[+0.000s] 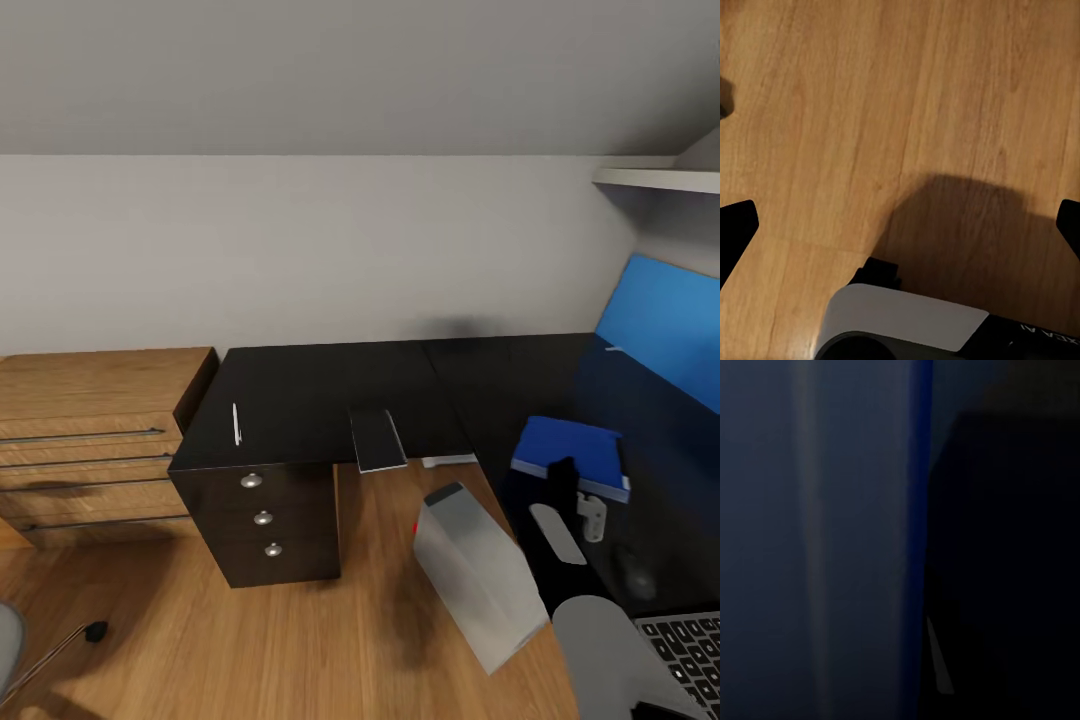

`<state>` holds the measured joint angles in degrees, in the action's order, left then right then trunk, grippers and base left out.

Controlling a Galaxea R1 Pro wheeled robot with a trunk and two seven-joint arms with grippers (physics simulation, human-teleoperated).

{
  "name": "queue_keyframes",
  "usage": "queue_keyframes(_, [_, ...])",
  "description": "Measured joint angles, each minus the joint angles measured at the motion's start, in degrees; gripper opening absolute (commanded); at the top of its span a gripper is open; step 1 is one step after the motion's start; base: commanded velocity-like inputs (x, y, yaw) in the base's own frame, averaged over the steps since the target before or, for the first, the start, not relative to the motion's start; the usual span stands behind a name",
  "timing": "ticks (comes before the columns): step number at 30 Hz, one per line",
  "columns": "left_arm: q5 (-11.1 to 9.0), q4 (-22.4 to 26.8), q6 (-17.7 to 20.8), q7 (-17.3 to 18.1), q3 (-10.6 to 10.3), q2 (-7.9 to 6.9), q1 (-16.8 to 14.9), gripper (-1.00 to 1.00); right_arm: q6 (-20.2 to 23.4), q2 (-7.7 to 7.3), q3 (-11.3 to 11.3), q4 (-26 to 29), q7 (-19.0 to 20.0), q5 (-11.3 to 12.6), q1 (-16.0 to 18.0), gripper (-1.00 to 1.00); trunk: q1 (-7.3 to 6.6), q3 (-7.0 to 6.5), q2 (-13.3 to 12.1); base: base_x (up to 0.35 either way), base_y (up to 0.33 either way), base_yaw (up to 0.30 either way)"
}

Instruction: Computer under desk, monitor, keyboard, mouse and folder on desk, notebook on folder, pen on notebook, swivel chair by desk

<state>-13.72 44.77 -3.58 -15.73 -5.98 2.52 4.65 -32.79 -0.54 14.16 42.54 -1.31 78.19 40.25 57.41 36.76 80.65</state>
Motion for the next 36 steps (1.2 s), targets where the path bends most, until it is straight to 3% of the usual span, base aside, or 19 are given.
queue_keyframes(8, [0.0,0.0,0.0,0.0,0.0,-0.01,0.0,1.00,0.4,-1.56,0.1,-0.1,-0.2,0.7,0.0,-1.00,-0.02,0.00,0.0,0.069,-0.021,0.000])
queue_keyframes(15, [0.0,0.0,0.0,0.0,0.0,-0.01,0.0,1.00,0.6,-1.74,0.1,-0.6,-0.1,-1.0,0.0,-1.00,0.00,0.00,0.0,0.026,-0.008,0.000])
queue_keyframes(28, [0.0,0.0,0.0,-0.1,0.0,0.00,0.0,1.00,1.8,-1.83,0.1,-0.4,-0.2,-0.6,0.0,-1.00,0.00,0.00,0.0,0.070,0.033,0.000])
queue_keyframes(36, [0.0,0.0,0.0,-0.1,0.0,-0.01,0.0,1.00,1.9,-1.81,-0.1,1.0,-2.5,-0.5,0.0,-1.00,0.00,0.00,0.0,0.000,0.000,0.000])
